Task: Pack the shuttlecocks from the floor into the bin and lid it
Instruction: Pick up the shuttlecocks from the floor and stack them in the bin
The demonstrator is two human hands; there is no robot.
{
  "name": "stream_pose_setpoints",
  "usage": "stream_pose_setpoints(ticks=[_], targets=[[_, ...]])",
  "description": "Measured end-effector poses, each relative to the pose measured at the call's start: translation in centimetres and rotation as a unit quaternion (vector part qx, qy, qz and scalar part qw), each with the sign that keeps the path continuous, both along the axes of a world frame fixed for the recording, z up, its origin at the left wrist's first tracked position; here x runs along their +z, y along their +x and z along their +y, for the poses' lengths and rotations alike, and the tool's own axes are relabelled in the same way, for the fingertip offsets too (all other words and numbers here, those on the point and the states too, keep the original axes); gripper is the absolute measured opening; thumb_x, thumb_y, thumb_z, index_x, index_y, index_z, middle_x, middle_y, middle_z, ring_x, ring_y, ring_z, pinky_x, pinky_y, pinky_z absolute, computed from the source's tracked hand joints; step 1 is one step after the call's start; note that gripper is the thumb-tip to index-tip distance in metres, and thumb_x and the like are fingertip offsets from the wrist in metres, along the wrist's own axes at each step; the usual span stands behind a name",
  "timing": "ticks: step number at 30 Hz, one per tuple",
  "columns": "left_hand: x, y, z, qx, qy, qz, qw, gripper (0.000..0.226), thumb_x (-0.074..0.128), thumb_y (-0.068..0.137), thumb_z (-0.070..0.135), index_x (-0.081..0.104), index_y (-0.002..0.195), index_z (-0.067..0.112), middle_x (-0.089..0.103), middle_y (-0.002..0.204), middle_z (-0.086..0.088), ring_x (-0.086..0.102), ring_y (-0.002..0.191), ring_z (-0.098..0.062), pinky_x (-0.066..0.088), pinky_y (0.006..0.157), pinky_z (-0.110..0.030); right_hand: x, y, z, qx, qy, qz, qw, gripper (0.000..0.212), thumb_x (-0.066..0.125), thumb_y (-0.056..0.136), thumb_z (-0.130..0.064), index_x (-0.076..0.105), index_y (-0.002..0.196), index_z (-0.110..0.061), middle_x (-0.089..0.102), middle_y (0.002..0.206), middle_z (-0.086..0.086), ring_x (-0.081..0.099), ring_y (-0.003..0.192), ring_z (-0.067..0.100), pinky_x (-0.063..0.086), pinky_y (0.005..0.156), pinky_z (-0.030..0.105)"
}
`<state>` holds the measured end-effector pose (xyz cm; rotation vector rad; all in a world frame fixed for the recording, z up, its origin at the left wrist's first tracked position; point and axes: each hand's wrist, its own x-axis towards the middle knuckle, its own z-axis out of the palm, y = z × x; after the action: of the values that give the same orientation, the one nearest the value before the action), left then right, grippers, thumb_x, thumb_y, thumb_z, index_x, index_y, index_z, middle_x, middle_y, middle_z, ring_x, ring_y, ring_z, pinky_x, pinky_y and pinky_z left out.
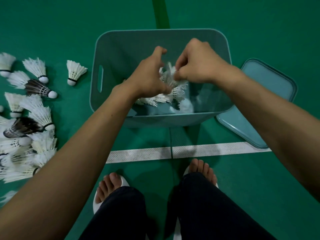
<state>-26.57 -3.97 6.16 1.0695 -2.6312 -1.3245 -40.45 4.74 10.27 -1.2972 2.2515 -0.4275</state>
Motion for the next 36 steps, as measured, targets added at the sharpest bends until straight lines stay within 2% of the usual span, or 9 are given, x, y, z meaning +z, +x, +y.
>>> stream_pose_setpoints(ticks=[2, 5, 11, 19, 22, 24, 27, 30, 36], targets=[[-0.7, 0.4, -0.4, -0.009, -0.05, -0.053, 0.997, 0.074, 0.087, 0.076, 0.019, 0.048, 0.139, 0.014, 0.059, 0.134, -0.009, 0.059, 0.116, -0.026, 0.048, 0.086, -0.033, 0.1, -0.4, 0.5, -0.046, 0.011, 0.074, 0.996, 0.018, 0.067, 0.073, -0.015, 0.077, 0.088, -0.011, 0.074, 0.088, 0.009, 0.07, 0.089, 0.03, 0.058, 0.083, 0.036], [-1.8, 0.9, -1.1, -0.047, -0.102, -0.159, 0.981, 0.046, 0.077, 0.081, 0.017, 0.063, 0.125, 0.019, 0.062, 0.128, -0.01, 0.058, 0.116, -0.03, 0.049, 0.092, -0.039, -0.3, -0.7, 1.1, -0.08, 0.096, 0.139, 0.982, 0.012, 0.067, 0.081, -0.013, 0.056, 0.083, -0.008, 0.058, 0.084, 0.011, 0.057, 0.087, 0.035, 0.047, 0.075, 0.035], [-2.9, 1.5, -1.2, -0.082, -0.091, -0.263, 0.957, 0.05, 0.066, 0.079, 0.025, 0.058, 0.128, 0.032, 0.049, 0.132, -0.014, 0.047, 0.125, -0.038, 0.043, 0.106, -0.056, -3.0, 0.0, 0.3, -0.065, 0.154, 0.168, 0.972, 0.021, 0.071, 0.085, -0.01, 0.062, 0.103, -0.007, 0.053, 0.092, 0.011, 0.06, 0.094, 0.035, 0.045, 0.074, 0.035], [-4.0, 1.6, -1.7, -0.096, -0.06, -0.294, 0.949, 0.063, 0.066, 0.086, 0.022, 0.046, 0.144, 0.036, 0.031, 0.15, -0.017, 0.036, 0.137, -0.042, 0.037, 0.113, -0.054, -6.2, -1.0, -0.7, -0.241, 0.199, -0.101, 0.944, 0.017, 0.06, 0.096, 0.001, 0.055, 0.08, -0.004, 0.06, 0.081, 0.016, 0.069, 0.065, 0.031, 0.058, 0.045, 0.035], [-4.0, 1.6, -2.0, -0.088, -0.045, -0.281, 0.955, 0.06, 0.064, 0.086, 0.019, 0.049, 0.142, 0.035, 0.032, 0.149, -0.015, 0.043, 0.131, -0.04, 0.04, 0.111, -0.054, -6.9, -1.6, -0.8, -0.306, 0.215, -0.216, 0.902, 0.021, 0.046, 0.102, 0.002, 0.049, 0.082, -0.005, 0.05, 0.072, 0.008, 0.055, 0.061, 0.02, 0.062, 0.069, 0.036], [-4.2, 1.5, -2.2, -0.086, -0.041, -0.271, 0.958, 0.058, 0.064, 0.086, 0.017, 0.051, 0.14, 0.034, 0.034, 0.148, -0.015, 0.049, 0.125, -0.039, 0.044, 0.108, -0.052, -7.1, -1.5, -0.9, -0.325, 0.237, -0.225, 0.887, 0.018, 0.043, 0.104, 0.0, 0.05, 0.088, -0.004, 0.051, 0.075, 0.007, 0.053, 0.063, 0.019, 0.059, 0.086, 0.036], [-4.5, 1.3, -2.5, -0.087, -0.039, -0.269, 0.958, 0.058, 0.063, 0.084, 0.017, 0.052, 0.138, 0.036, 0.035, 0.146, -0.015, 0.048, 0.126, -0.038, 0.044, 0.108, -0.05, -7.7, -1.0, -1.1, -0.324, 0.24, -0.217, 0.889, 0.01, 0.047, 0.103, 0.001, 0.055, 0.107, -0.002, 0.059, 0.086, 0.01, 0.059, 0.069, 0.021, 0.054, 0.079, 0.034], [-5.1, 1.2, -2.8, -0.092, -0.043, -0.274, 0.956, 0.06, 0.063, 0.084, 0.019, 0.051, 0.139, 0.038, 0.034, 0.148, -0.015, 0.043, 0.132, -0.039, 0.039, 0.112, -0.054, -8.9, -1.0, -1.9, -0.337, 0.209, -0.219, 0.891, 0.029, 0.053, 0.099, 0.005, 0.057, 0.127, -0.001, 0.067, 0.104, 0.012, 0.07, 0.089, 0.024, 0.06, 0.079, 0.037], [-5.6, 1.0, -3.2, -0.088, -0.048, -0.259, 0.961, 0.053, 0.064, 0.085, 0.019, 0.054, 0.134, 0.037, 0.04, 0.144, -0.014, 0.044, 0.131, -0.038, 0.037, 0.113, -0.051, -8.9, -2.2, -2.5, -0.286, 0.222, -0.173, 0.916, 0.008, 0.063, 0.094, 0.003, 0.059, 0.089, -0.002, 0.054, 0.067, 0.009, 0.06, 0.059, 0.023, 0.062, 0.073, 0.041]])
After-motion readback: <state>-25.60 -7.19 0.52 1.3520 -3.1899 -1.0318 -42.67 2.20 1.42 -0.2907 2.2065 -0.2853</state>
